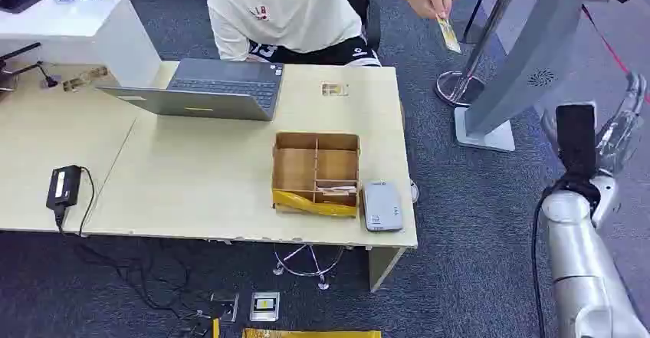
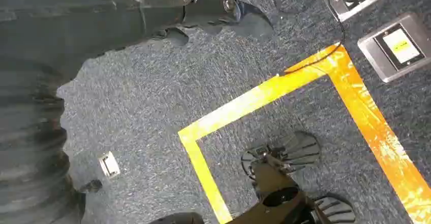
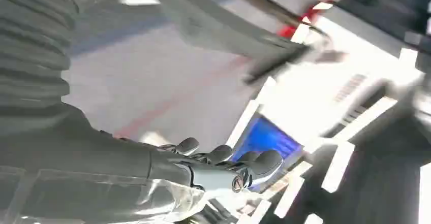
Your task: Pass the card to the sensor for recognition and then transmit it.
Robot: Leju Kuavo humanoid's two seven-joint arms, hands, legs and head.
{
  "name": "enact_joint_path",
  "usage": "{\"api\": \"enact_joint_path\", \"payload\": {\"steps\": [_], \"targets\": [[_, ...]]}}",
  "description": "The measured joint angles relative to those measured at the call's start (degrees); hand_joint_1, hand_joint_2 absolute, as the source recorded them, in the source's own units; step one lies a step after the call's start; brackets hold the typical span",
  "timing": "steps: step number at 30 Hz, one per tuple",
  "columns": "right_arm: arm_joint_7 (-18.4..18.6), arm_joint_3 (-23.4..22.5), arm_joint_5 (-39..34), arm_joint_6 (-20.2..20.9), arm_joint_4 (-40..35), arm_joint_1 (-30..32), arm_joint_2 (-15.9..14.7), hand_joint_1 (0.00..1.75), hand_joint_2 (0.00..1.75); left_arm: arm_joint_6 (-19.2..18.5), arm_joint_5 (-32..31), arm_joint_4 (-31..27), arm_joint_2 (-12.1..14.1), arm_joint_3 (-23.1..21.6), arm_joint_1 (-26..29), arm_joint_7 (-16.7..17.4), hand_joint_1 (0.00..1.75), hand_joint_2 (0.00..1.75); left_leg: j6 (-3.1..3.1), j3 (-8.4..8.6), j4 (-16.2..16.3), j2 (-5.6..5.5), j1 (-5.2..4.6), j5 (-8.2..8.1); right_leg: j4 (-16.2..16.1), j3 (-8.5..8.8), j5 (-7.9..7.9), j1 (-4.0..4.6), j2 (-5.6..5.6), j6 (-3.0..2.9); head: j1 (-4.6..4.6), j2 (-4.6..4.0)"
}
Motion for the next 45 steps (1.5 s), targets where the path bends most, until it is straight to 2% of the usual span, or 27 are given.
{"api": "enact_joint_path", "payload": {"steps": [4, 6, 9, 10, 14, 21, 28, 37, 45], "targets": [[0.3, 0.1, 1.8, 3.0, -8.0, -0.7, 0.9, 0.0, 1.75, 0.0, -0.1, 0.0, 0.1, 0.0, 0.0, 0.0, 0.0, 1.75, -0.03, -0.05, 0.0, -0.09, 0.01, 0.02, 0.0, 0.01, -0.01, 0.02, -0.06, -0.01, 0.02, 0.0], [0.3, 1.0, 3.3, 7.0, -11.2, -1.0, 1.9, 0.0, 1.75, 0.0, -0.3, 0.0, 0.1, 0.0, -0.1, 0.0, 0.0, 1.75, -0.03, -0.08, 0.0, -0.03, 0.0, 0.02, 0.0, 0.02, -0.01, 0.01, -0.01, -0.01, 0.02, 0.0], [2.6, 4.5, 9.3, 19.4, -14.7, -1.8, 4.3, 0.0, 1.75, 0.3, -0.4, 0.0, 0.0, 0.0, -0.6, 0.0, 0.0, 1.75, -0.04, -0.01, 0.0, 0.04, 0.01, 0.02, 0.0, -0.01, -0.01, 0.02, 0.06, -0.01, 0.02, 0.0], [2.9, 6.0, 11.0, 22.0, -15.0, -1.9, 5.1, 0.0, 1.75, 0.5, -0.4, 0.0, 0.0, 0.0, -0.9, 0.2, 0.0, 1.75, -0.06, -0.01, 0.0, 0.03, 0.04, 0.04, 0.0, -0.01, -0.01, 0.07, 0.07, -0.02, 0.04, 0.0], [3.4, 10.9, 13.9, 25.5, -14.7, -2.2, 8.8, 0.0, 1.75, 0.6, -0.6, -0.1, -0.2, 0.0, -2.2, 1.4, 0.0, 1.75, -0.13, -0.12, 0.0, -0.23, 0.08, 0.14, 0.0, -0.04, -0.02, 0.11, -0.16, -0.02, 0.04, 0.0], [0.8, 15.7, 16.0, 25.0, -6.7, -3.7, 13.0, 0.0, 1.75, 0.5, -1.2, -0.3, -0.4, 0.0, -3.3, 2.1, 0.0, 1.75, -0.14, -0.14, 0.0, -0.22, 0.07, 0.13, 0.0, -0.06, -0.02, 0.09, -0.11, -0.02, 0.07, 0.0], [2.1, 18.5, 17.4, 25.3, -0.3, -5.6, 14.6, 0.0, 1.75, 0.5, -1.9, -0.3, -0.5, -0.1, -3.5, 2.5, 0.0, 1.75, -0.15, -0.19, 0.0, -0.17, 0.07, 0.11, 0.0, -0.15, -0.02, 0.09, -0.04, -0.03, 0.04, 0.02], [2.1, 19.1, 18.3, 23.3, 4.7, -6.7, 15.9, 0.0, 1.75, 0.3, -2.5, -0.2, -0.5, -0.1, -3.6, 3.3, 0.0, 1.75, -0.16, -0.2, 0.0, -0.15, 0.08, 0.12, 0.0, -0.17, -0.02, 0.1, -0.01, -0.03, 0.07, 0.02], [2.1, 19.1, 19.0, 22.0, 7.1, -7.5, 16.8, 0.0, 1.75, 3.6, -1.6, -0.2, -1.2, -0.1, -2.6, 1.9, 0.0, 1.75, -0.16, -0.2, 0.0, -0.14, 0.07, 0.11, 0.0, -0.17, -0.02, 0.09, 0.0, -0.03, 0.04, 0.0]]}}
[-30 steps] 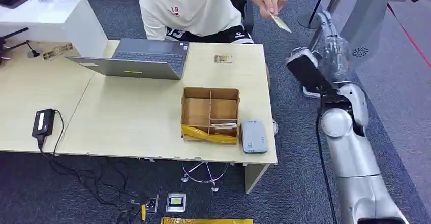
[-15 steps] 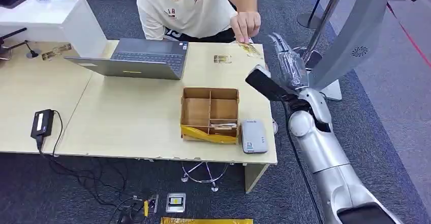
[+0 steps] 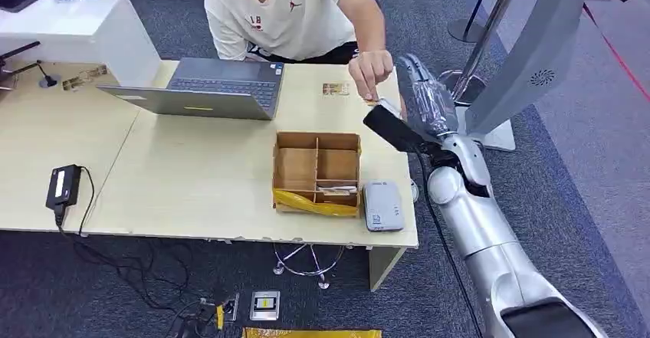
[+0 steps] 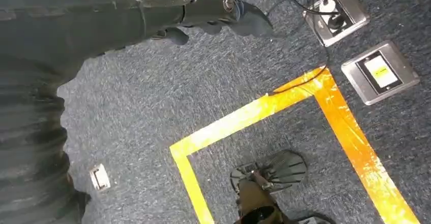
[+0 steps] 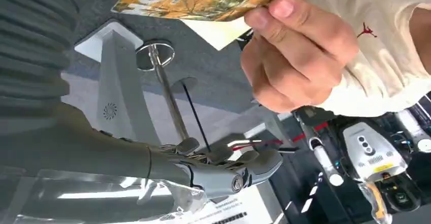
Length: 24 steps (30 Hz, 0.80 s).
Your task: Pass the card to the sensor for recognition and then transmit it.
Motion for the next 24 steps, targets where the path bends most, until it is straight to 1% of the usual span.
{"api": "enact_joint_path", "payload": {"steps": [3, 9, 10, 11, 12, 13, 14, 16, 17, 18, 24], "targets": [[-0.1, 0.0, 0.0, -0.4, 0.6, -0.3, 0.7, 0.0, 1.75, -0.8, 0.2, 0.0, -0.1, 0.0, 0.0, 0.0, 0.0, 1.75, 0.0, 0.0, 0.0, 0.0, 0.0, 0.0, 0.0, 0.0, 0.0, 0.01, -0.02, 0.0, 0.0, 0.0], [-0.9, 0.0, -0.2, -1.6, 2.6, -1.3, 2.1, 0.0, 1.75, -2.5, 0.0, 0.0, 0.0, 0.0, -0.7, 1.4, 0.0, 1.75, 0.0, 0.02, 0.0, 0.0, 0.01, 0.01, 0.0, 0.01, 0.0, 0.01, -0.01, 0.0, 0.0, 0.02], [-1.2, 0.0, -0.3, -1.8, 2.8, -1.3, 2.3, 0.12, 1.75, -2.5, 0.1, 0.0, 0.0, 0.0, -0.7, 1.4, 0.0, 1.75, 0.0, 0.02, 0.0, 0.0, 0.01, 0.01, 0.0, 0.01, 0.0, 0.01, 0.0, 0.0, 0.02, 0.0], [-1.3, 0.0, -0.4, -1.9, 2.9, -1.3, 2.4, 0.28, 1.75, -2.5, 0.1, 0.0, 0.0, 0.0, -0.7, 1.4, 0.0, 1.75, 0.0, 0.02, 0.0, 0.0, 0.01, 0.01, 0.0, 0.0, 0.0, 0.01, 0.0, 0.0, 0.0, 0.0], [-1.4, 0.0, -0.6, -2.0, 3.0, -1.4, 2.5, 0.8, 1.75, -2.5, 0.1, 0.0, 0.0, 0.0, -0.7, 1.4, 0.0, 1.75, 0.0, 0.01, 0.0, 0.0, 0.01, 0.01, 0.0, 0.01, 0.0, 0.01, 0.0, 0.0, 0.02, 0.0], [-1.4, 0.0, -0.8, -2.0, 3.2, -1.4, 2.6, 1.43, 1.75, -2.5, 0.1, 0.0, 0.0, 0.0, -0.7, 1.4, 0.0, 1.75, 0.0, 0.01, 0.0, 0.0, 0.0, 0.01, 0.0, 0.01, 0.0, 0.0, 0.0, 0.0, 0.0, 0.0], [-1.6, 0.0, -0.8, -2.1, 3.3, -1.6, 2.8, 1.55, 1.75, -2.5, 0.1, 0.0, 0.0, 0.0, -0.7, 1.4, 0.0, 1.75, 0.0, 0.02, 0.0, 0.01, 0.0, 0.01, 0.0, 0.0, 0.0, 0.0, 0.02, 0.0, 0.02, 0.0], [-1.7, 0.0, -0.9, -2.2, 3.7, -1.9, 3.0, 1.57, 1.75, -2.5, 0.1, 0.0, 0.1, 0.0, -0.7, 1.4, 0.0, 1.75, 0.0, 0.02, 0.0, 0.01, 0.0, 0.01, 0.0, 0.0, 0.0, 0.0, 0.02, 0.0, 0.02, 0.0], [-1.7, 0.0, -1.0, -2.2, 3.8, -1.9, 3.1, 1.64, 1.75, -2.5, 0.0, 0.0, 0.1, 0.0, -0.7, 1.4, 0.0, 1.75, 0.0, 0.02, 0.0, 0.01, 0.0, 0.01, 0.0, 0.0, 0.0, 0.0, 0.02, 0.0, 0.02, 0.0], [-1.8, 0.0, -1.0, -2.2, 3.9, -1.9, 3.2, 1.66, 1.75, -2.5, 0.0, 0.0, 0.1, 0.0, -0.7, 1.5, 0.0, 1.75, 0.0, 0.02, 0.0, 0.01, 0.0, 0.01, 0.0, 0.0, 0.0, 0.0, 0.02, 0.0, 0.0, 0.0], [-2.0, 0.0, -1.1, -2.6, 4.9, -1.9, 3.7, 1.69, 1.75, -2.5, 0.2, 0.0, 0.1, 0.0, -0.7, 2.4, 0.0, 1.75, 0.0, 0.03, 0.0, 0.01, 0.0, 0.01, 0.0, 0.01, 0.01, 0.01, 0.02, 0.0, 0.02, 0.02]]}}
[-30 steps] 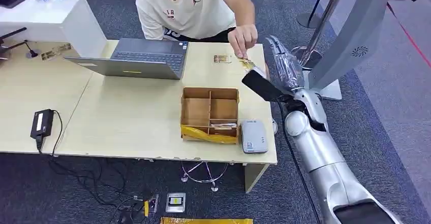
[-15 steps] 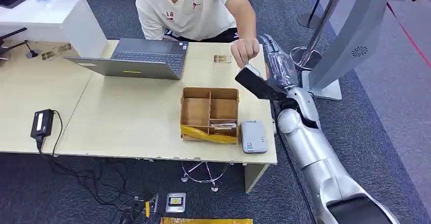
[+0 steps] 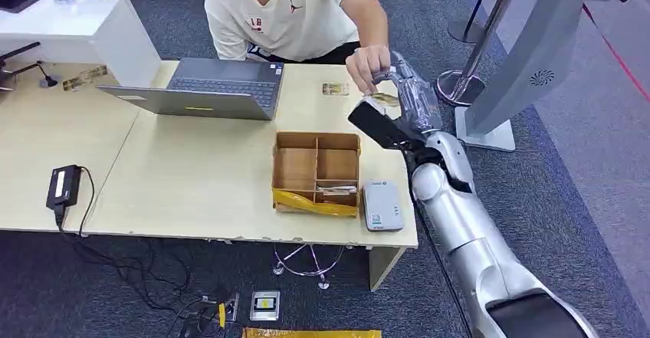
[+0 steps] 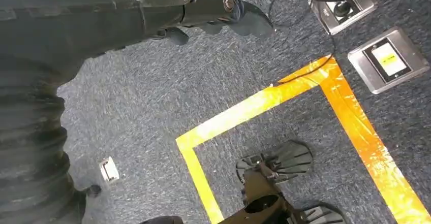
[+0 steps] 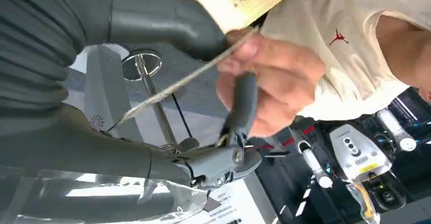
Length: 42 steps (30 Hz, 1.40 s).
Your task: Pass the card to the sensor for recognition and then transmit it.
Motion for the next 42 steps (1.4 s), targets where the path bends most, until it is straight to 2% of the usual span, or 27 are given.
{"api": "enact_joint_path", "payload": {"steps": [2, 33, 42], "targets": [[-0.1, 0.0, 0.0, -0.2, 0.2, 0.0, 0.0, 1.73, 1.75, 0.0, 0.0, 0.0, 0.0, 0.0, 0.0, 0.0, 0.0, 1.75, 0.0, 0.0, 0.0, 0.0, 0.0, 0.0, 0.0, 0.0, 0.0, 0.0, -0.01, 0.0, 0.0, 0.0], [-0.2, 0.0, -0.1, -0.8, 1.6, 0.0, 0.0, 1.69, 1.75, 0.0, 0.0, 0.0, 0.0, 0.0, 0.0, 0.0, 0.0, 1.75, 0.0, -0.01, 0.0, 0.0, 0.0, 0.0, 0.0, 0.0, 0.0, 0.0, 0.0, 0.0, 0.0, -0.02], [-0.2, 0.5, 0.0, -0.9, 1.7, 0.0, 0.0, 1.75, 1.75, 0.2, 0.0, 0.0, 0.0, 0.1, 0.0, 0.0, 0.0, 1.75, 0.0, -0.01, 0.0, 0.0, 0.0, 0.0, 0.0, -0.01, 0.0, 0.0, 0.0, 0.0, -0.02, -0.02]]}}
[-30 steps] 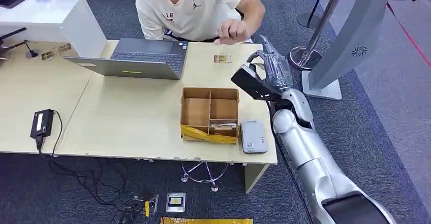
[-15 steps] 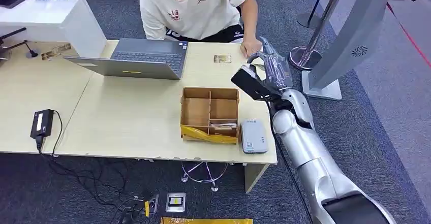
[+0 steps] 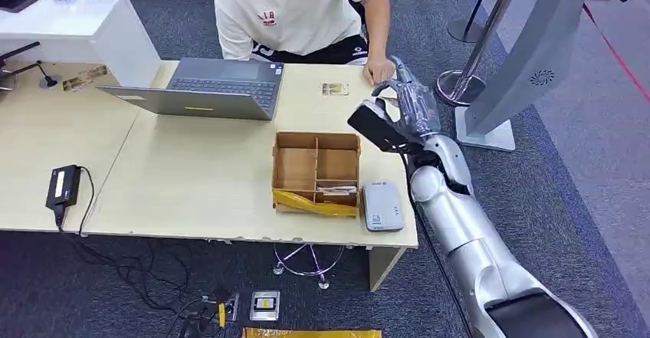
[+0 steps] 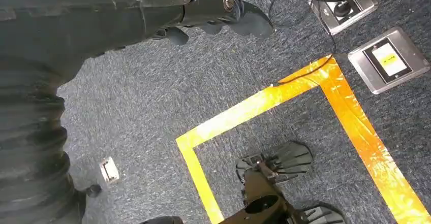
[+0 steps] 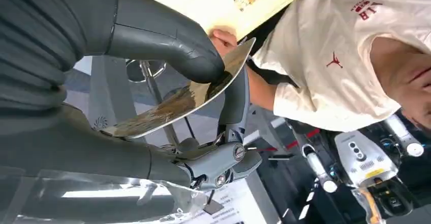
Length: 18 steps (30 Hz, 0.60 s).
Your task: Pass the card to the sensor for recognition and then transmit it.
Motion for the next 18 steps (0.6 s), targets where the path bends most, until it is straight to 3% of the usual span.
{"api": "enact_joint_path", "payload": {"steps": [10, 14, 18], "targets": [[1.7, 0.3, 0.7, -1.2, 0.8, 2.2, -0.5, 1.75, 1.75, 2.9, 0.0, 0.0, -0.3, 0.1, 1.1, -1.3, 0.0, 1.75, -0.01, 0.01, 0.0, 0.02, 0.0, -0.01, 0.0, -0.02, -0.01, 0.0, 0.02, 0.0, 0.0, 0.0], [6.1, 0.3, 2.3, 2.9, 2.1, 4.4, -1.3, 1.75, 1.75, 2.8, 0.1, 0.0, -0.4, 0.1, 1.5, -1.1, 0.0, 1.75, -0.01, 0.01, 0.0, 0.02, 0.0, -0.01, 0.0, -0.05, -0.01, 0.0, 0.02, 0.0, 0.02, 0.02], [1.9, 0.3, 3.4, -1.3, 2.4, 9.6, -2.6, 1.75, 1.75, 2.8, 0.2, 0.0, -0.4, 0.1, 1.7, -1.0, 0.0, 1.75, 0.01, 0.03, 0.0, 0.02, 0.01, -0.04, -0.1, 0.02, -0.05, 0.01, -0.05, -0.03, 0.02, 0.0]]}}
